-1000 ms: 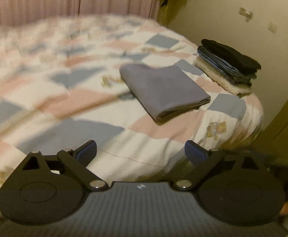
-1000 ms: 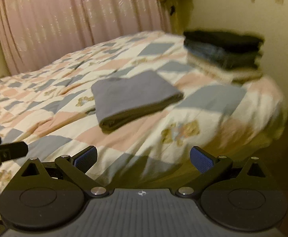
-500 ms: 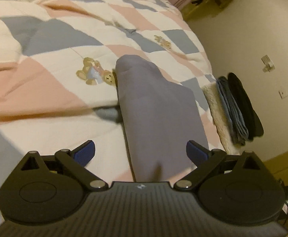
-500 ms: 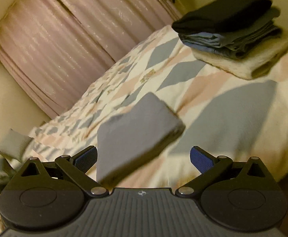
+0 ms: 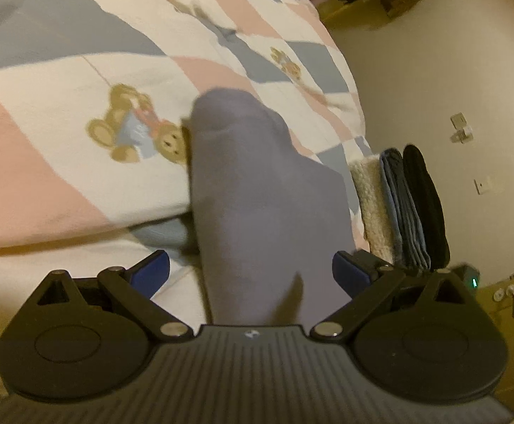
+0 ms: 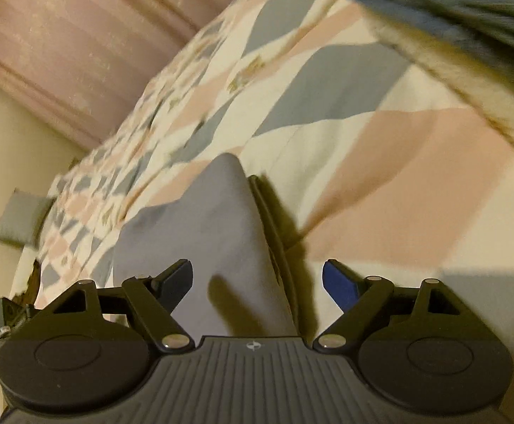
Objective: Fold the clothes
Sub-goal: 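Grasp the folded grey pants bundle with both grippers and lift it, then carry the pants bundle over the clothes stack with both grippers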
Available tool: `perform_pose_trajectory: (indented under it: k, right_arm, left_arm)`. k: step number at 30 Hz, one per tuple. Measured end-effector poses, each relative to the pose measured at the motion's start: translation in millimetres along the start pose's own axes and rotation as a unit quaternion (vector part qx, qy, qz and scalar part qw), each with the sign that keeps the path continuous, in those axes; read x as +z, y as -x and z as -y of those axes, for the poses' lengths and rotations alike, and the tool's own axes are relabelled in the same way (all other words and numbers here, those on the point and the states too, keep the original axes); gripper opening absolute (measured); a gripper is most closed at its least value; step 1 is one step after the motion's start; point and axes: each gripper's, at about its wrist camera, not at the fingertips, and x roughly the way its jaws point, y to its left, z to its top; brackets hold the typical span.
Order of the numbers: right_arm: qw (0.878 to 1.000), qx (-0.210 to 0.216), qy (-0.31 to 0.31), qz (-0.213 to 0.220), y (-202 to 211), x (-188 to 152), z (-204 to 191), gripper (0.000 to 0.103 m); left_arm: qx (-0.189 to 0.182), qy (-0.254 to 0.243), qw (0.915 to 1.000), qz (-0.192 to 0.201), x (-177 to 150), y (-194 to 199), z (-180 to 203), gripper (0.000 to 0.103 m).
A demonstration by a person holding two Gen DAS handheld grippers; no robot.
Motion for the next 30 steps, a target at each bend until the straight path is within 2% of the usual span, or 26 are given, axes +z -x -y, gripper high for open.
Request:
perform_pose_trajectory:
  k: [4, 5, 6, 8, 10, 12, 14, 16, 20, 23, 25, 28, 30]
  right_arm:
    - [0.998, 0.008, 0.015, -0.053, -25, 10, 0, 0.088]
    - [0.998, 0.01, 0.017, -0.066, -30, 12, 1, 0.088]
    - [0.996, 0.019, 0.02, -0.079, -37, 14, 1, 0.088]
    - [0.993, 0.05, 0.023, -0.103, -45, 16, 2, 0.088]
    - [0.989, 0.069, 0.034, -0.128, -57, 20, 2, 0.086]
    - [0.984, 0.094, 0.045, -0.147, -65, 22, 7, 0.067]
    - [0.98, 0.115, 0.035, -0.156, -68, 25, 15, 0.056]
    - [0.979, 0.131, 0.015, -0.156, -67, 24, 23, 0.051]
    - [0.984, 0.1, -0.014, -0.145, -56, 20, 14, 0.047]
    - [0.987, 0.081, -0.054, -0.13, -37, 15, -2, 0.044]
    - [0.988, 0.073, -0.084, -0.107, -17, 10, -14, 0.044]
    - [0.985, 0.077, -0.145, -0.044, 29, -5, -35, 0.044]
    - [0.98, 0.073, -0.187, 0.007, 66, -14, -52, 0.044]
  left_arm:
    - [-0.014, -0.009, 0.9997, -0.015, 1, -12, -3, 0.091]
    - [-0.023, -0.01, 0.9995, -0.018, 1, -15, -5, 0.081]
    - [-0.037, -0.018, 0.9988, -0.026, 2, -18, -4, 0.063]
    - [-0.042, -0.042, 0.9975, -0.038, 2, -26, -2, 0.052]
    - [-0.052, -0.041, 0.9964, -0.054, 5, -32, -8, 0.047]
    - [-0.063, -0.023, 0.9952, -0.071, 11, -37, -15, 0.04]
    - [-0.059, -0.011, 0.9942, -0.089, 17, -39, -16, 0.035]
    - [-0.038, -0.024, 0.9932, -0.107, 24, -39, -5, 0.031]
    - [0.012, -0.053, 0.9867, -0.153, 48, -34, 29, 0.027]
    - [0.023, -0.103, 0.9756, -0.193, 76, -20, 70, 0.027]
    - [0.015, -0.144, 0.9639, -0.224, 98, -12, 102, 0.028]
    - [-0.013, -0.221, 0.9363, -0.273, 129, -11, 161, 0.029]
    - [-0.035, -0.281, 0.9074, -0.311, 148, -22, 207, 0.031]
